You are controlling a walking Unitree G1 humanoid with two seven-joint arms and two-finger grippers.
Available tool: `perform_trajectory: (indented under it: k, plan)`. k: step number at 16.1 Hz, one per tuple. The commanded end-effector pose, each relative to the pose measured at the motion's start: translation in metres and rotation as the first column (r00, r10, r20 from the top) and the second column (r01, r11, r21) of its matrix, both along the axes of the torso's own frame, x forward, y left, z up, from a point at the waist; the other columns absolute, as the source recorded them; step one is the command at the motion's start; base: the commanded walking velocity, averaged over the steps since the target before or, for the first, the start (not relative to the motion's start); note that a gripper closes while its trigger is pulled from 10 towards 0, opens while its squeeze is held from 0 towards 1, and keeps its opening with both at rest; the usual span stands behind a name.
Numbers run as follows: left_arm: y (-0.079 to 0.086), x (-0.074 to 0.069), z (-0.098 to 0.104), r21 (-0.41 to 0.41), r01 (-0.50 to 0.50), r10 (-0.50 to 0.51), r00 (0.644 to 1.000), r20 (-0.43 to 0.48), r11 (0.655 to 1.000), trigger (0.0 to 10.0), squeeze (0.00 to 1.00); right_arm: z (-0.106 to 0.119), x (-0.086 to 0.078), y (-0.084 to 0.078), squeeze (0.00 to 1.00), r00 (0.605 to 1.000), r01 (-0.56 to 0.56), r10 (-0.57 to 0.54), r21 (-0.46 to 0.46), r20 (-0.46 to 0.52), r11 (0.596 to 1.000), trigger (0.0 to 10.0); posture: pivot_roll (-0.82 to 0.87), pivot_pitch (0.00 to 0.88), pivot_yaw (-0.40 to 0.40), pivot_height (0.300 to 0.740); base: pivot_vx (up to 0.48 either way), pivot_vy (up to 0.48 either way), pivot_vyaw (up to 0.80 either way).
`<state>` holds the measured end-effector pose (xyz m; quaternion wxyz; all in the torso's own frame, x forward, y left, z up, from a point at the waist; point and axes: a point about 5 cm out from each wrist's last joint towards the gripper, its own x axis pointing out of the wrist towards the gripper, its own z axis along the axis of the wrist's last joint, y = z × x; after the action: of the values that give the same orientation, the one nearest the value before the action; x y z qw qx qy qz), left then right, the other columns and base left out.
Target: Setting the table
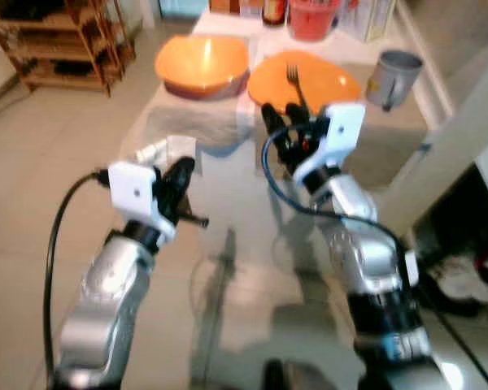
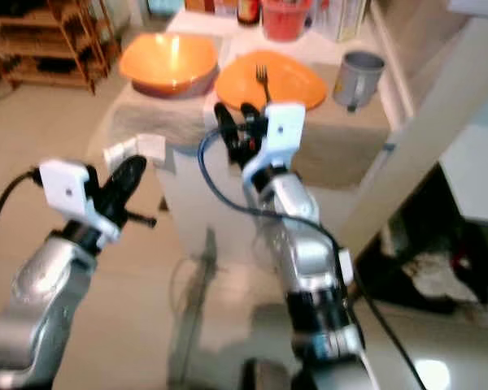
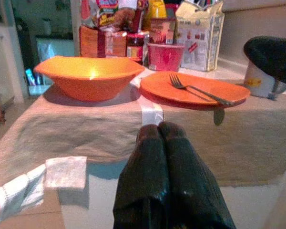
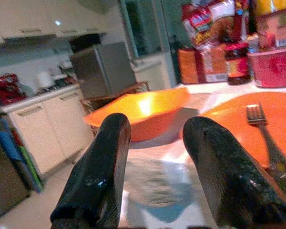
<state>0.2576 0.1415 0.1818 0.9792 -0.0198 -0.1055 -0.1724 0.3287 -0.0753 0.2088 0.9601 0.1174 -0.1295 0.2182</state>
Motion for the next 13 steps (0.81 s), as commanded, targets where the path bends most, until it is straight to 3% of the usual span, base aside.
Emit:
perform_trajectory:
  k: [1, 2, 9, 11, 12, 13]
  plan:
    - [0.002, -0.002, 0.005, 0.01, 0.002, -0.002, 1.0, 0.021, 1.0, 10.0, 0.0, 0.006, 0.0, 0.001, 0.0, 1.0, 0.004, -0.004, 0.003, 0.012, 1.0, 10.0, -0.07, 0.12, 0.014, 0.74, 0.48, 0.0, 0.0]
    - [0.001, -0.002, 0.005, 0.01, 0.003, -0.004, 1.0, 0.022, 1.0, 10.0, 0.0, 0.007, 0.0, 0.001, 0.0, 1.0, 0.007, -0.007, -0.009, 0.015, 1.0, 10.0, -0.07, 0.12, 0.014, 0.74, 0.48, 0.0, 0.0]
    - [-0.004, 0.0, 0.015, 0.001, 0.02, -0.02, 0.998, 0.061, 1.0, 10.0, 0.0, 0.02, 0.004, -0.002, 0.0, 0.998, 0.047, -0.044, -0.069, 0.05, 0.996, 10.0, -0.08, 0.112, 0.007, 0.74, 0.48, 0.0, -0.8]
    - [-0.001, 0.0, 0.022, -0.036, -0.014, 0.017, 0.996, 0.088, 0.999, 10.0, 0.0, 0.017, 0.009, 0.003, 0.0, 0.998, 0.064, -0.062, -0.183, 0.02, 0.981, 10.0, -0.08, 0.116, 0.004, 0.74, 0.15, 0.0, 0.0]
    - [-0.001, 0.0, 0.026, -0.049, -0.016, 0.021, 0.995, 0.101, 0.999, 10.0, 0.0, 0.015, 0.01, 0.005, 1.0, 0.999, 0.034, -0.036, -0.192, -0.004, 0.981, 10.0, -0.08, 0.119, 0.002, 0.74, 0.0, 0.0, 0.0]
    - [0.0, -0.001, 0.03, -0.049, -0.024, 0.03, 0.993, 0.117, 0.999, 10.0, 0.0, 0.013, 0.012, 0.006, 1.0, 0.999, 0.02, -0.026, -0.219, -0.025, 0.976, 10.0, -0.08, 0.121, 0.001, 0.74, 0.0, 0.0, 0.0]
